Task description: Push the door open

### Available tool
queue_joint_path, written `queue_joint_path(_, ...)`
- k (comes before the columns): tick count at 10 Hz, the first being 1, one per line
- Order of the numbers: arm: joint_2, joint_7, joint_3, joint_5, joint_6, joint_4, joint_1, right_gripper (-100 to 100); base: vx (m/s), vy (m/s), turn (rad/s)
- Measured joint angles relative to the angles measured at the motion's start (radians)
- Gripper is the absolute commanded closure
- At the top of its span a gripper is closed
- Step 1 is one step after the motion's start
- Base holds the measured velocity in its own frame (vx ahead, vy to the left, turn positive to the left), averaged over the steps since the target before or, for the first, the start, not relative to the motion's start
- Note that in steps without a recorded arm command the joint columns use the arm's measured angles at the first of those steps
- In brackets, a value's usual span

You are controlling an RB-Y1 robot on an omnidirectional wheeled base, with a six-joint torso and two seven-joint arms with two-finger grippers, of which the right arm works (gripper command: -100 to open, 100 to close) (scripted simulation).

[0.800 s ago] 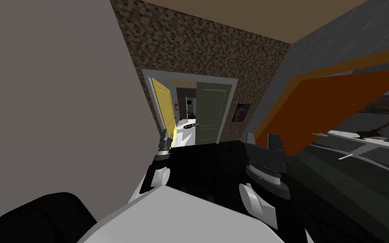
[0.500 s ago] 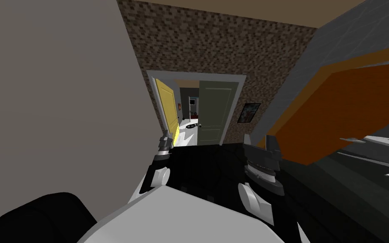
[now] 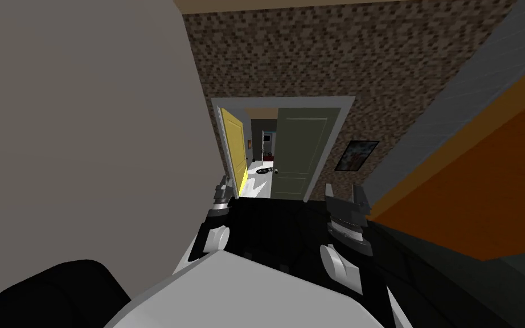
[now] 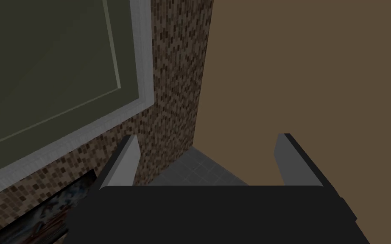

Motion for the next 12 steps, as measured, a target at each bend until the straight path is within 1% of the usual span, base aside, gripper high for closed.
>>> queue_joint_path(2,-0.013,-0.039,-0.013,-0.034,-0.014,0.054,-0.012,-100,0.097,-0.055,0.222)
queue_joint_path(3,-0.016,-0.054,-0.017,-0.046,-0.019,0.079,-0.022,-100,0.076,-0.029,0.182)
queue_joint_path(4,-0.019,-0.068,-0.020,-0.058,-0.026,0.103,-0.025,-100,0.080,-0.026,0.191)
queue_joint_path(5,-0.022,-0.084,-0.025,-0.072,-0.025,0.113,-0.027,-100,0.071,-0.048,0.191)
queue_joint_path(6,-0.023,-0.098,-0.027,-0.083,-0.031,0.140,-0.035,-100,0.060,-0.048,0.206)
queue_joint_path(7,-0.024,-0.112,-0.028,-0.095,-0.039,0.159,-0.036,-100,0.066,-0.050,0.187)
queue_joint_path(8,-0.026,-0.126,-0.031,-0.107,-0.048,0.190,-0.046,-100,0.073,-0.045,0.210)
queue_joint_path(9,-0.028,-0.142,-0.036,-0.121,-0.052,0.211,-0.051,-100,0.087,-0.045,0.224)
queue_joint_path(10,-0.030,-0.158,-0.042,-0.136,-0.053,0.235,-0.062,-100,0.092,-0.049,0.238)
queue_joint_path(12,-0.038,-0.195,-0.056,-0.167,-0.062,0.280,-0.071,-100,0.081,-0.064,0.187)
